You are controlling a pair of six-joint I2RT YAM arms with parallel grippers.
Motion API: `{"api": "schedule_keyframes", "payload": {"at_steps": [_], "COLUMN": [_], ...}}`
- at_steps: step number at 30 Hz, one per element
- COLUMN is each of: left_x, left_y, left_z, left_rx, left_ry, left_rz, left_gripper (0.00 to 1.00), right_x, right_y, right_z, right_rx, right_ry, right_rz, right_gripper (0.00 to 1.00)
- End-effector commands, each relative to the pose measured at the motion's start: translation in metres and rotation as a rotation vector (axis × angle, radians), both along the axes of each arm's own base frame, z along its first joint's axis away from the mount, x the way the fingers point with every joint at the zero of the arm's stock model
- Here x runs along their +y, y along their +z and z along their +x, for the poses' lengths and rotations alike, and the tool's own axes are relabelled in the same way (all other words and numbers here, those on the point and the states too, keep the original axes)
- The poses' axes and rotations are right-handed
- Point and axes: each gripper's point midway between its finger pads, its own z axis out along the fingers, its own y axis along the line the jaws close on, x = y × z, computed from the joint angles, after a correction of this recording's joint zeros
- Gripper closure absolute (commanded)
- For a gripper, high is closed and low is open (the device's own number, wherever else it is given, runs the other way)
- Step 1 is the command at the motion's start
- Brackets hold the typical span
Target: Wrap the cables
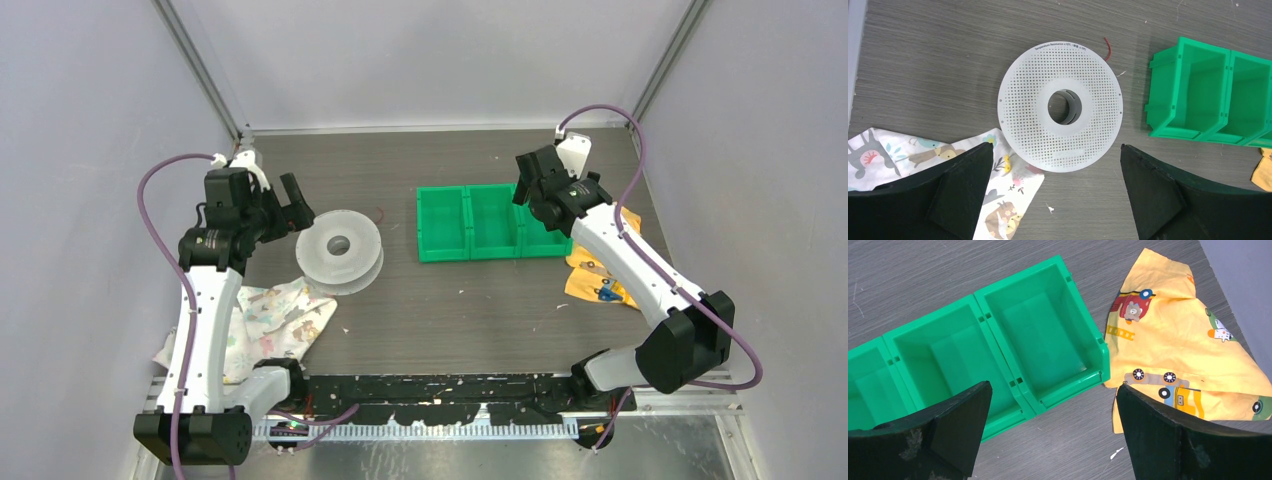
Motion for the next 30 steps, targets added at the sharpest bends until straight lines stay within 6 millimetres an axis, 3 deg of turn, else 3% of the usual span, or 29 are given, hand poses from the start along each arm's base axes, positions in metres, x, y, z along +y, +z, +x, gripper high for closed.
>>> {"api": "schedule_keyframes", "payload": {"at_steps": [1, 30], "left_x": [-0.0022, -0.0022], "left_y": [0.0173, 0.0159], "left_z": [0.0065, 0.0034], "left_rx": [-0.054, -0.053], "left_ry": [-0.027, -0.026], "left_rz": [0.005, 0.003], "left_gripper": [0.0, 0.0], "right_x": [0.0018, 0.0005], "right_y": [0.0104, 0.0114], "right_z": [0.0048, 0.0037], "right_rx": [-0.051, -0.051], "right_ry": [0.0, -0.001], "right_rz": [0.021, 0.015], "right_gripper": [0.0, 0.0]}}
